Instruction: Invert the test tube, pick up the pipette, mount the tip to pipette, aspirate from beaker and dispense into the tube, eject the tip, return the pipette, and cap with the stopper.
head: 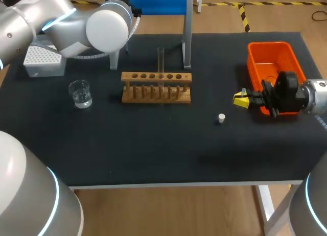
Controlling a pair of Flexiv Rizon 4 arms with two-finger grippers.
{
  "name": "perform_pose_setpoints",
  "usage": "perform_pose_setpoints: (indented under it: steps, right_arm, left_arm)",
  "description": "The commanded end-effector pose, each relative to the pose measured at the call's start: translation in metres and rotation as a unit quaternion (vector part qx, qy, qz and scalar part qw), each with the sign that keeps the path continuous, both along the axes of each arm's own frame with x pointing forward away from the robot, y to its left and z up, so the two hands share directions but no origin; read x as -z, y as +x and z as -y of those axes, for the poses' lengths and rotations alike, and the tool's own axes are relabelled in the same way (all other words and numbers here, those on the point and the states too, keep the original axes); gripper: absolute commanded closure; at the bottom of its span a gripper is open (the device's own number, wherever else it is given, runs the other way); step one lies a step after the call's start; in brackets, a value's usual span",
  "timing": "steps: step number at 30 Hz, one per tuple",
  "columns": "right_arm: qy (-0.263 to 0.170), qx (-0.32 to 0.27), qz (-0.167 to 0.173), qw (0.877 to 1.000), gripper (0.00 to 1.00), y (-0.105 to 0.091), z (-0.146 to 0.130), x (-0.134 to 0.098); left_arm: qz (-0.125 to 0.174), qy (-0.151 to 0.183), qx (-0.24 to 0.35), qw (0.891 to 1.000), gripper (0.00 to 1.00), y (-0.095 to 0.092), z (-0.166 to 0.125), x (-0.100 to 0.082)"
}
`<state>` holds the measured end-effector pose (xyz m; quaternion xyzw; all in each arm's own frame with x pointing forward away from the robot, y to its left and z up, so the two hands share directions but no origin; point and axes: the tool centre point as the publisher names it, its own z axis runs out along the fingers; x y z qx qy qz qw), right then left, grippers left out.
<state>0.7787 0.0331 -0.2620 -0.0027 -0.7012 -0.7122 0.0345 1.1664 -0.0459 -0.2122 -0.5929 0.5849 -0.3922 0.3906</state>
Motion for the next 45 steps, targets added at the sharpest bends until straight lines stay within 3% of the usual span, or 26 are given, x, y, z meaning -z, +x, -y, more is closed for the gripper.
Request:
perform_pose_setpoints:
  steps: [1,14,24,34,45]
  right_arm:
    - [0.0,0.0,0.0,1.0,1.0,-0.001,0.001,0.0]
    - [0.0,0.0,0.0,1.0,1.0,-0.001,0.001,0.0]
    - [0.0,0.0,0.0,1.0,1.0,-0.001,0.001,0.0]
    - [0.0,0.0,0.0,1.0,1.0,-0.001,0.001,0.0]
    - [0.0,0.0,0.0,1.0,1.0,-0.001,0.001,0.0]
  left_arm:
    - [-0.001,-0.001,-0.001,1.0,1.0,0.001,0.0,-0.002]
    - [0.03,0.014,-0.002,0.999,1.0,-0.002,-0.002,-0.047]
    - [0.036,0.019,0.034,0.999,1.0,-0.036,-0.005,-0.072]
    - [0.027,-0.009,0.146,0.989,1.0,-0.104,-0.01,-0.098]
    - [0.033,-0.033,0.226,0.973,1.0,-0.204,-0.013,-0.119]
